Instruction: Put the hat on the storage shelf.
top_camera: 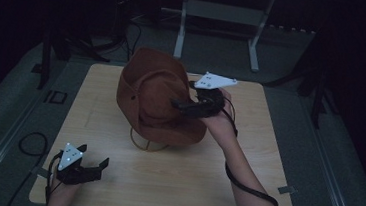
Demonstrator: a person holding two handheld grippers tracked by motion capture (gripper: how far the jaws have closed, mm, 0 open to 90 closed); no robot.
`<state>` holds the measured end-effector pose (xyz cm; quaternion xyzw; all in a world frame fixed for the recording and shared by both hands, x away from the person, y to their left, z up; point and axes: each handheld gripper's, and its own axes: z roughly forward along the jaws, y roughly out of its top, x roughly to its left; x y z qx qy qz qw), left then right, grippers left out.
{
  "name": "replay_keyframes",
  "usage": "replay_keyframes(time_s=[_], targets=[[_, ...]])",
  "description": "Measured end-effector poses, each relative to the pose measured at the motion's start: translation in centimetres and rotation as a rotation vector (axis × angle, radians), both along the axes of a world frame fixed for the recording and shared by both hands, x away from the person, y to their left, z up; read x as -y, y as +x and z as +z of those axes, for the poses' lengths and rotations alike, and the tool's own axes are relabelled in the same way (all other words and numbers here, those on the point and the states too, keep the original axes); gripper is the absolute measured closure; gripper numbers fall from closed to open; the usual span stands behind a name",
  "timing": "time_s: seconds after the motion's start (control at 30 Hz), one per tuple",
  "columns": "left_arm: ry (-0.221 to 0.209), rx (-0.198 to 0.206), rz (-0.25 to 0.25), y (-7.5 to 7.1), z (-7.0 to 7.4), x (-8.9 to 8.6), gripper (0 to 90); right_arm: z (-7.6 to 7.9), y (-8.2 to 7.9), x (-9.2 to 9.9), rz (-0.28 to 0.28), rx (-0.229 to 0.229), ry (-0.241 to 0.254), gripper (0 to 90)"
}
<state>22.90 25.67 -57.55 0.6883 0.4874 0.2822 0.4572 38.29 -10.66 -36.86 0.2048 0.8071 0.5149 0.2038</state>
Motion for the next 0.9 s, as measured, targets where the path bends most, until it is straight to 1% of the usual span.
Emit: replay_keyframes(time_s=[0.23,0.37,0.43,0.47,0.6,0.7,0.83,0.9], targets=[[-0.004,-0.002,0.003,0.0,0.0,0.0,5.8,-1.4,-0.3,3.1,-0.023,-0.026,0.039,14.3],[-0.003,-0.008,-0.001,0.0,-0.1,0.0,5.7,-2.5,-0.3,4.9,-0.057,-0.033,0.030,14.4],[-0.007,-0.008,-0.001,0.0,-0.1,0.0,5.7,-3.1,-0.6,5.9,-0.068,-0.039,0.033,14.6],[-0.007,-0.008,-0.001,0.0,-0.1,-0.1,5.7,-3.5,-0.6,6.4,-0.076,-0.038,0.030,14.6],[-0.008,-0.010,0.000,0.1,-0.2,0.0,5.7,-5.0,-1.0,8.3,-0.109,-0.059,0.031,14.6],[-0.008,-0.010,0.000,0.0,-0.1,0.0,5.7,-6.4,-1.4,9.5,-0.134,-0.067,0.038,14.5],[-0.011,-0.010,-0.002,0.0,-0.1,0.0,5.8,-8.2,-1.8,10.9,-0.158,-0.096,0.033,14.5],[-0.007,-0.010,0.000,0.0,-0.1,0.0,5.7,-8.9,-2.0,11.5,-0.165,-0.108,0.037,14.5]])
